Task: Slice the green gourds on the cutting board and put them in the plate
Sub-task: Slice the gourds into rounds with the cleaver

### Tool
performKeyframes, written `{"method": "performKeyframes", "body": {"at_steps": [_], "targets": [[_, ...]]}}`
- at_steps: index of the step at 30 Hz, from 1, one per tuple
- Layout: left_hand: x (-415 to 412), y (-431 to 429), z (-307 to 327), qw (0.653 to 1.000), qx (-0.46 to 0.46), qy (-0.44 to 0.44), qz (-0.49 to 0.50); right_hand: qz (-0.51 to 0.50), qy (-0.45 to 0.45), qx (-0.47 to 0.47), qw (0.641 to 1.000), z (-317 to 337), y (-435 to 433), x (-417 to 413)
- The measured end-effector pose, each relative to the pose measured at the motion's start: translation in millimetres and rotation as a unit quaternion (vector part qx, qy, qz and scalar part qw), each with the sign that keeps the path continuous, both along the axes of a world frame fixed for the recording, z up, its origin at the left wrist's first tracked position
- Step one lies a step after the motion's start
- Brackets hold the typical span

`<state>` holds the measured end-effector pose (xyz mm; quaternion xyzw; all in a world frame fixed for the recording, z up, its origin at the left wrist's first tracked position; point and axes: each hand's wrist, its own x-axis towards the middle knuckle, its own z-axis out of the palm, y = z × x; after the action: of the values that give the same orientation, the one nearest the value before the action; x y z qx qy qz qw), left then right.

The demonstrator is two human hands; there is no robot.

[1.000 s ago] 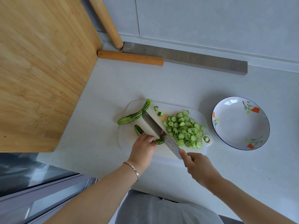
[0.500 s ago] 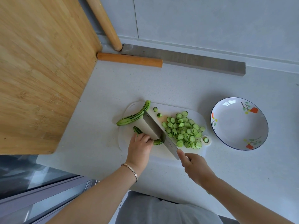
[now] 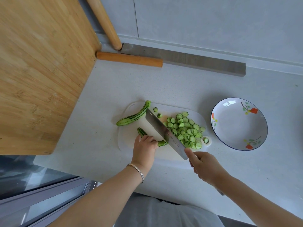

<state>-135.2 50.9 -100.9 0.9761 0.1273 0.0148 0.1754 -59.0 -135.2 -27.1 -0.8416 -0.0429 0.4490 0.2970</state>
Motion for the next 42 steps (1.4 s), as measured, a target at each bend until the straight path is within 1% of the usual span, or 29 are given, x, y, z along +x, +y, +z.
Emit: {"method": "performKeyframes", "body": {"at_steps": [9, 16, 23, 29, 31, 36, 39, 42], "targets": [[-0.4, 0.3, -0.7, 1.000, 0.003, 0.025, -0.002, 0.030, -0.023, -0.031, 0.999, -12.1, 9.7, -10.0], [2.0, 1.5, 2.6, 1.000, -0.007, 0.012, 0.000, -0.017, 0.006, 0.003, 1.000, -13.4, 2.5, -12.2], [2.2, 0.9, 4.4, 1.000, -0.007, 0.024, -0.002, 0.009, 0.001, 0.004, 1.000, -8.1, 1.4, -10.2], [2.3, -0.1, 5.9, 1.000, -0.005, 0.021, 0.001, 0.035, -0.026, -0.027, 0.999, -12.7, 9.8, -12.6], [1.4, -0.1, 5.5, 1.000, -0.004, 0.020, 0.004, 0.030, -0.027, -0.021, 0.999, -14.3, 10.0, -15.5], [2.2, 0.0, 4.6, 1.000, -0.014, 0.019, 0.010, -0.023, 0.002, 0.015, 1.000, -11.5, 3.9, -17.5], [3.3, 0.4, 3.8, 1.000, -0.014, 0.024, 0.013, -0.013, -0.001, 0.023, 1.000, -7.6, 1.9, -17.2], [2.8, -1.6, 4.0, 1.000, -0.016, 0.024, 0.012, 0.011, -0.012, 0.006, 1.000, -6.9, 3.3, -17.4]]}}
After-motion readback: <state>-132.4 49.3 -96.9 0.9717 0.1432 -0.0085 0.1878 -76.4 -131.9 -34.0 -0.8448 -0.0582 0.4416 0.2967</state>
